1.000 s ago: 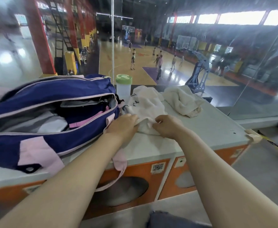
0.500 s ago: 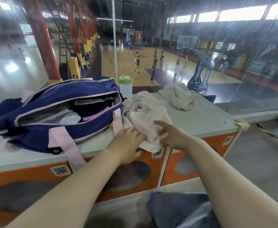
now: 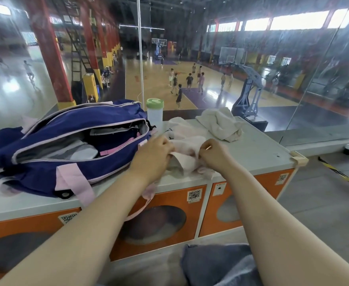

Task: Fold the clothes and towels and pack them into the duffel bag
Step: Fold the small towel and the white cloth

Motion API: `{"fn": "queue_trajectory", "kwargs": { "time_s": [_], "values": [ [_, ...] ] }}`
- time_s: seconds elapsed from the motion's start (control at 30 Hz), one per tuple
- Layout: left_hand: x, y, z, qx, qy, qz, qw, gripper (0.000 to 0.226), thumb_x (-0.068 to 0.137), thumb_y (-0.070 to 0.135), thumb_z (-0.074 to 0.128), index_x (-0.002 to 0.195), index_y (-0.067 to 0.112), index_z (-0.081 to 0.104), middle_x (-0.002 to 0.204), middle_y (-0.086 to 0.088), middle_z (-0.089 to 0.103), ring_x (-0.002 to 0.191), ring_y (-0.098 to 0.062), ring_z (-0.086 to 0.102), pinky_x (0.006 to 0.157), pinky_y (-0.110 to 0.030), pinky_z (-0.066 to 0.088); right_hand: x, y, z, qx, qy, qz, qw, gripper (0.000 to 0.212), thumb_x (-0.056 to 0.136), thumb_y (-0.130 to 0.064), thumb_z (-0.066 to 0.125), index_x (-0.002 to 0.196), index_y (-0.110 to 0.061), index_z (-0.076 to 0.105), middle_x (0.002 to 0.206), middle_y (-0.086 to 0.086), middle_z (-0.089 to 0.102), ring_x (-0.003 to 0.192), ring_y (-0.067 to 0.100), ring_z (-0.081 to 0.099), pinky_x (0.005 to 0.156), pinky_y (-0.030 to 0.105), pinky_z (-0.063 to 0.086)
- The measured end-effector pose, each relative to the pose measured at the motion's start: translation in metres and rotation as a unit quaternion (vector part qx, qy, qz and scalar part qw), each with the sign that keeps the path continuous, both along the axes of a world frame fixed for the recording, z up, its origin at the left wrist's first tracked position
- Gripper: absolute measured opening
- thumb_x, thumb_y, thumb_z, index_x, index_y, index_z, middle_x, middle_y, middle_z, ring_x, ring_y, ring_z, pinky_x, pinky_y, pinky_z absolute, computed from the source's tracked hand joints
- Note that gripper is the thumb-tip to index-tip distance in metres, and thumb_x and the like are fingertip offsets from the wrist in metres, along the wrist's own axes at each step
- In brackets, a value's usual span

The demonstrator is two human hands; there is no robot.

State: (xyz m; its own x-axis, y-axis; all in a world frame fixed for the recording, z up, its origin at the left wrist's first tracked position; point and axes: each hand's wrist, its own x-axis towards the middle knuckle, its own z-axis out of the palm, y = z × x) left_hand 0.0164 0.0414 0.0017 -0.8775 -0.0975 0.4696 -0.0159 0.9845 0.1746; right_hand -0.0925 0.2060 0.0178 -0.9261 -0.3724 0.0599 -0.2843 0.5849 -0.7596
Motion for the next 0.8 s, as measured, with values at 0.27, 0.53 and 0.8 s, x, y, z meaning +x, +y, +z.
{"fn": "queue_trajectory", "kwargs": {
  "time_s": [0.27,0.53,0.8],
  "values": [
    [0.01,-0.026,0.008,0.309,0.028,0.125,0.942,0.015,0.098,0.023,0.041,0.104,0.022,0.055,0.103,-0.002,0.058,0.09,-0.019,0.055,0.073,-0.034,0.043,-0.017,0.01,0.0,-0.366,-0.244,-0.111,0.891,0.028,0.085,-0.021,0.049,0.111,-0.018,0.058,0.107,0.009,0.066,0.095,0.03,0.065,0.073,0.046,0.058],
    [0.007,-0.021,0.033,0.824,0.18,0.031,0.536,0.019,0.099,0.011,0.047,0.105,0.013,0.064,0.104,-0.009,0.07,0.095,-0.023,0.068,0.072,-0.036,0.06,-0.031,0.021,0.003,-0.612,-0.333,-0.108,0.709,0.032,0.095,-0.006,0.051,0.127,-0.001,0.053,0.123,0.014,0.06,0.108,0.028,0.062,0.091,0.041,0.055],
    [0.008,0.005,0.038,0.776,0.127,-0.061,0.614,0.024,0.092,-0.009,0.05,0.092,0.01,0.066,0.082,-0.003,0.074,0.085,-0.014,0.069,0.074,-0.025,0.058,0.006,0.011,0.029,-0.151,0.127,-0.129,0.972,0.045,0.086,-0.014,0.058,0.128,-0.013,0.043,0.133,0.009,0.046,0.112,0.021,0.049,0.081,0.025,0.044]
  ]
}}
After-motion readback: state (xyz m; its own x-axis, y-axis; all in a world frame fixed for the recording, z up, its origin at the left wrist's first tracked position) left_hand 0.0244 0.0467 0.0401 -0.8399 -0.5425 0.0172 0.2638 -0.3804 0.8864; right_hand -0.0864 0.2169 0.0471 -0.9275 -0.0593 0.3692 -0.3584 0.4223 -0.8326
